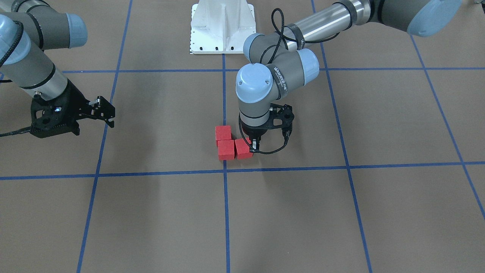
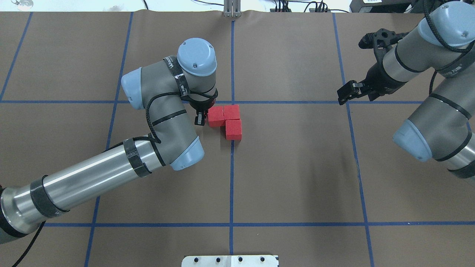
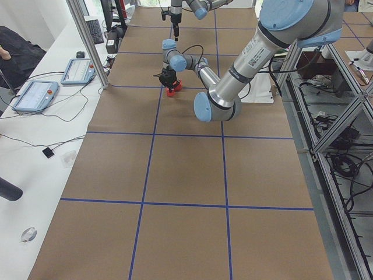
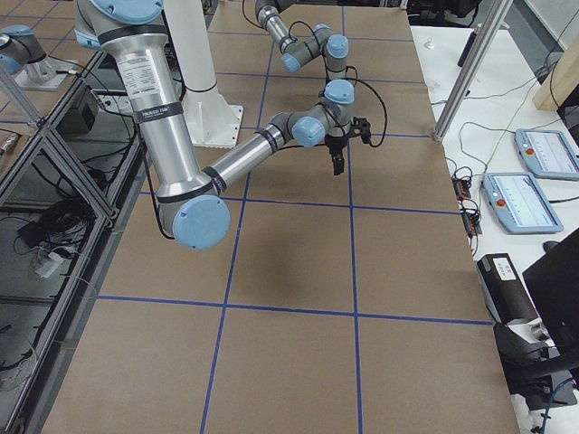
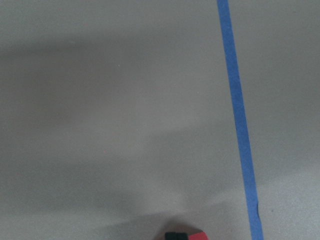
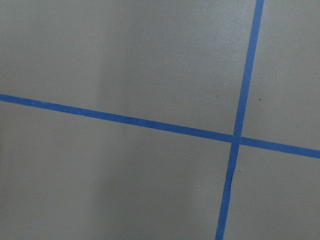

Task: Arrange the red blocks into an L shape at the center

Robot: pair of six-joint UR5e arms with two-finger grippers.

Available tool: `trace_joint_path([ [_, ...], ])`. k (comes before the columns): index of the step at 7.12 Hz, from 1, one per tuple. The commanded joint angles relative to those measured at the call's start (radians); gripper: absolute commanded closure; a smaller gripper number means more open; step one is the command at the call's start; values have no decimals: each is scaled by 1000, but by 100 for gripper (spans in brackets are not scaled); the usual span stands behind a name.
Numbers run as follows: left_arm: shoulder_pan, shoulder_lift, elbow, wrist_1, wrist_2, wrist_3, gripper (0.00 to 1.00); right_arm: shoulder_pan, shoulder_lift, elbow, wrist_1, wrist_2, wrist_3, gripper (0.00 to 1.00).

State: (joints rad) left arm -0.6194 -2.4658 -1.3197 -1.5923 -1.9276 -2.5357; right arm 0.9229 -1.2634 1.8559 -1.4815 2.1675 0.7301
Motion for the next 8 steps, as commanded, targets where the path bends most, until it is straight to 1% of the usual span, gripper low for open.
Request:
trace_joint_path([
  [1,1,1,0,-27,-25,0,100,1,-8,12,-2,0,0,1],
  [2,1,1,-1,-23,-27,-2,100,1,-11,14,-3,0,0,1],
  [3,-8,1,-25,-11,-27,0,100,1,-14,14,-3,2,0,1],
  [4,-38,4,-59,39,-27,2,100,-1,-11,14,-5,0,0,1],
  [6,-94,4,-142,188,-42,162,100,-1,-8,11,-10,2,-1,1],
  [7,-132,4,-173,216,-51,229,100,1,-7,6,-11,3,-3,1],
  [8,-164,5,-180,222,-73,352,100,20,-8,2,-13,6,-8,1],
])
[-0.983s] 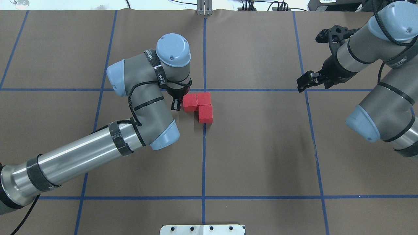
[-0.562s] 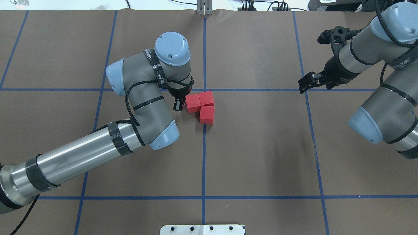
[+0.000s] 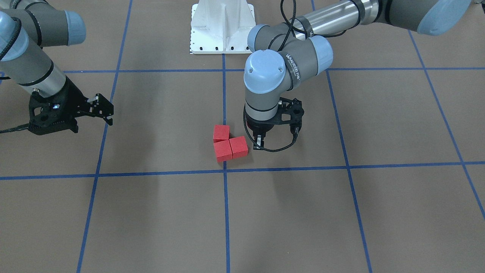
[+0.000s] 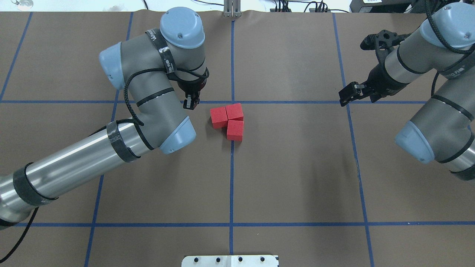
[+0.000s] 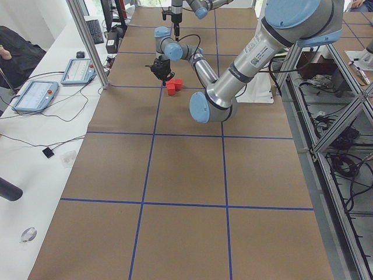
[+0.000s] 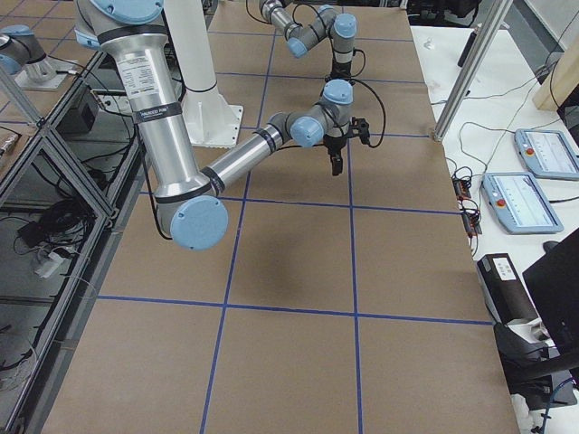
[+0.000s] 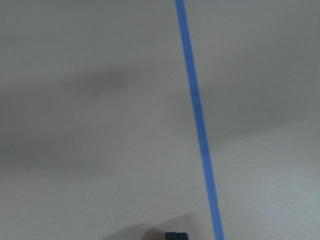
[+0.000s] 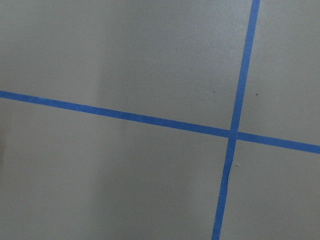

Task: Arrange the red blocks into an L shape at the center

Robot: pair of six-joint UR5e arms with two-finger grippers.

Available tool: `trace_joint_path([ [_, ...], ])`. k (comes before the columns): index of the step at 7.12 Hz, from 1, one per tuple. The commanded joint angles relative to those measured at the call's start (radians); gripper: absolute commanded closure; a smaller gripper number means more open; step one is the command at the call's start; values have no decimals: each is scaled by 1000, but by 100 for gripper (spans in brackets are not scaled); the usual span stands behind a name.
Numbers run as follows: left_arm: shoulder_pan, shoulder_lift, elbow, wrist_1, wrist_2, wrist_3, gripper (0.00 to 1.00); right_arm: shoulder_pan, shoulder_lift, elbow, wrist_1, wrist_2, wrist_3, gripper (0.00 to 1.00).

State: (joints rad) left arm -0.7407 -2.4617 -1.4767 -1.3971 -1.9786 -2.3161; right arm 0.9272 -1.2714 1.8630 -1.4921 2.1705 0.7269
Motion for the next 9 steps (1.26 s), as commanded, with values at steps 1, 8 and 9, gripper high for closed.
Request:
trace_joint_path([
  [1,-80,9,-25,27,-26,282,100,47,-6,-10,-2,20,-10,1],
  [8,-430,521,-399,-29,-178,1420,0,405,-287,-27,-4,143,-405,1],
  [9,-538,600,-398,-28,-277,1648,0,456,-327,-37,-4,144,-461,1],
])
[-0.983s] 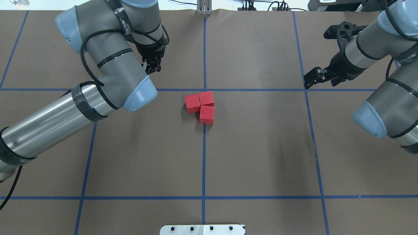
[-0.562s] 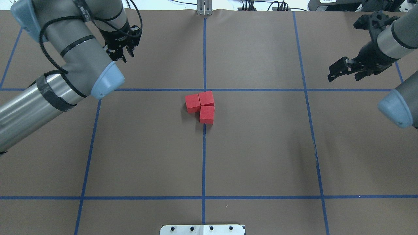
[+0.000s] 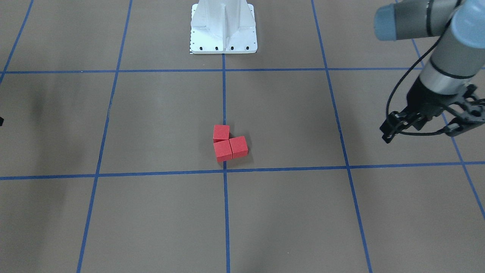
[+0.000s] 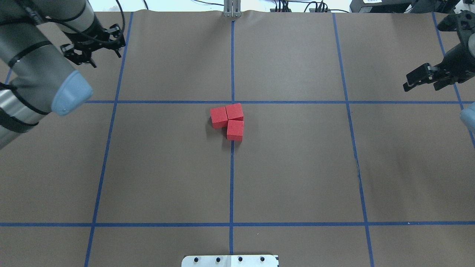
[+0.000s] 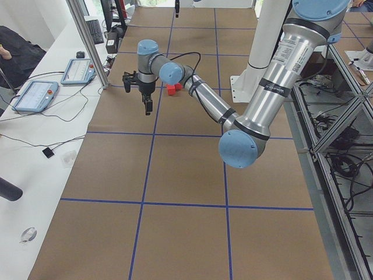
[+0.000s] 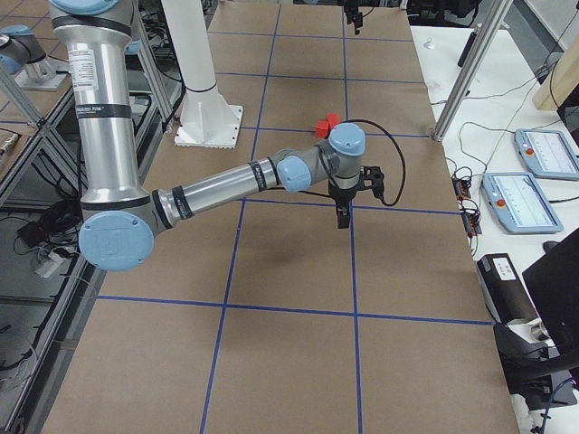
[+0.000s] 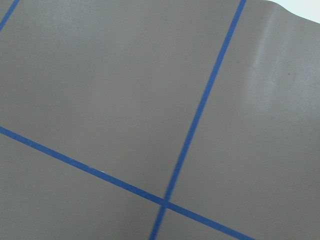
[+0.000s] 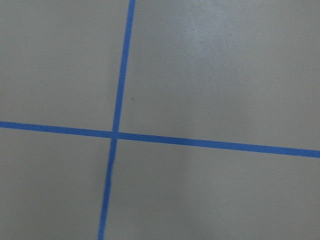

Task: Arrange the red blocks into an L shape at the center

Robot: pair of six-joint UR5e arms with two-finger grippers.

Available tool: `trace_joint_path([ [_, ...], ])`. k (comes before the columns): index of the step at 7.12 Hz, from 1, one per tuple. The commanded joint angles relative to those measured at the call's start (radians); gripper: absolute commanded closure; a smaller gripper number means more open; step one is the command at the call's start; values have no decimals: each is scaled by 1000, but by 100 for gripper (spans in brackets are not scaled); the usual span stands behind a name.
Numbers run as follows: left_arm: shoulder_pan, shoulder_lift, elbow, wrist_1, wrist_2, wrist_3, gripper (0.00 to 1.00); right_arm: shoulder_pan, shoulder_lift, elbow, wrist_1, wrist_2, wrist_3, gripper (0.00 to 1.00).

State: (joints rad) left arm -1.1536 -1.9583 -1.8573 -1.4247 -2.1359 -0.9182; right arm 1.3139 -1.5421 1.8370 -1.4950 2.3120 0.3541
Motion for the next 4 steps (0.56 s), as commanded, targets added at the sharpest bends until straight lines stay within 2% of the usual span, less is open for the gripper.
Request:
trace_joint_path([
  [1,-193,180,-7,0,-124,486,0,120,-84,-12,-26,6,-136,1],
  [3,-303,301,-3,-6,-136,675,0,223,-98,-13,-159,40,-306,1],
  [4,-384,371,9,-7,-160,850,0,255,-96,-13,-203,40,-341,1],
])
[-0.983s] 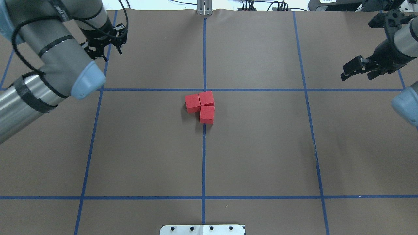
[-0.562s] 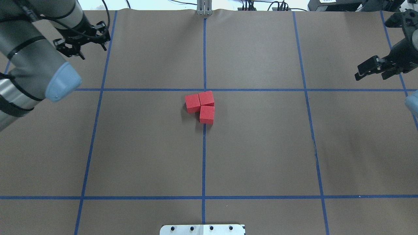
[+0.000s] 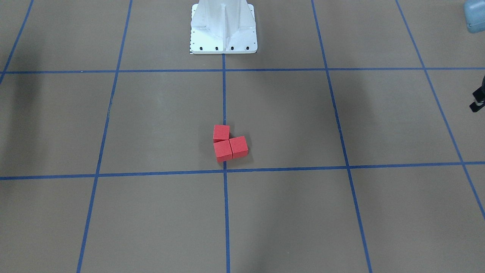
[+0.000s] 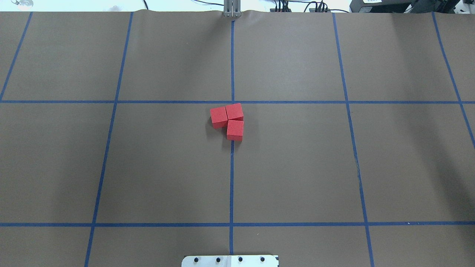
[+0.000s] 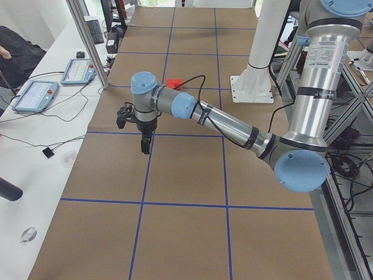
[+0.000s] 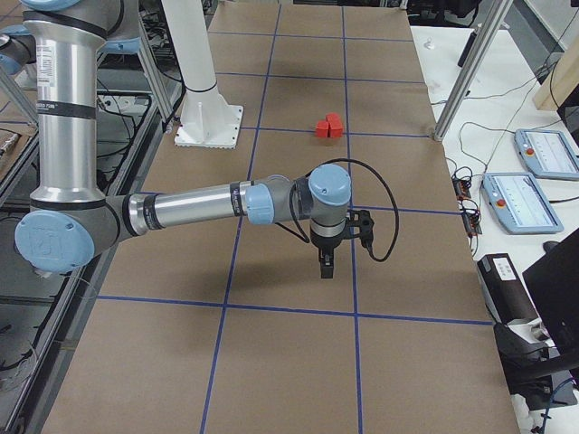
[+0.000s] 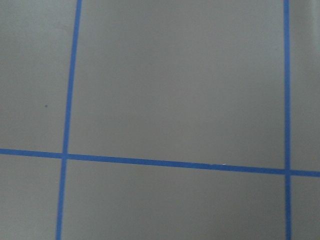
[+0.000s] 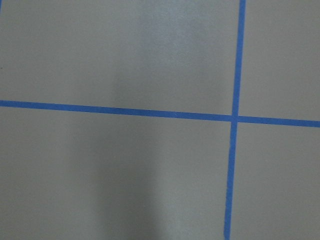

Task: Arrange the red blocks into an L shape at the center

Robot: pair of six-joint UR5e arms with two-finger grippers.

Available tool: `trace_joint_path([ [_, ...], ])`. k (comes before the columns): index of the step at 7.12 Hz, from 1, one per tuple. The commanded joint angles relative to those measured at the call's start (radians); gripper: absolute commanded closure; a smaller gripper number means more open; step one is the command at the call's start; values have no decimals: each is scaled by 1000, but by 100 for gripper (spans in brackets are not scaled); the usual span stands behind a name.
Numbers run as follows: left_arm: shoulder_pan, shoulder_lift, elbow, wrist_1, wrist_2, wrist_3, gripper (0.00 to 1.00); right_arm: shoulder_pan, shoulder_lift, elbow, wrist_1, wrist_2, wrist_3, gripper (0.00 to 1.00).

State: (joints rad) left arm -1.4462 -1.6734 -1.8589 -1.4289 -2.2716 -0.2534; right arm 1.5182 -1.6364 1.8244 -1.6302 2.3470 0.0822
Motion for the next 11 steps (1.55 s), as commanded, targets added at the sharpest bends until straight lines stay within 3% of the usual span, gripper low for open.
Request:
trace_joint_path([
  [1,-161,115,61,-5,-26,336,0,65,-8,6,-59,-3,-70,1],
  [4,-168,203,98,-47,-16,362,0,63,-26,-30,-5,0,-68,1],
  [11,-163,235,87,-203,-22,224,0,48,-22,-57,-3,17,-55,1],
])
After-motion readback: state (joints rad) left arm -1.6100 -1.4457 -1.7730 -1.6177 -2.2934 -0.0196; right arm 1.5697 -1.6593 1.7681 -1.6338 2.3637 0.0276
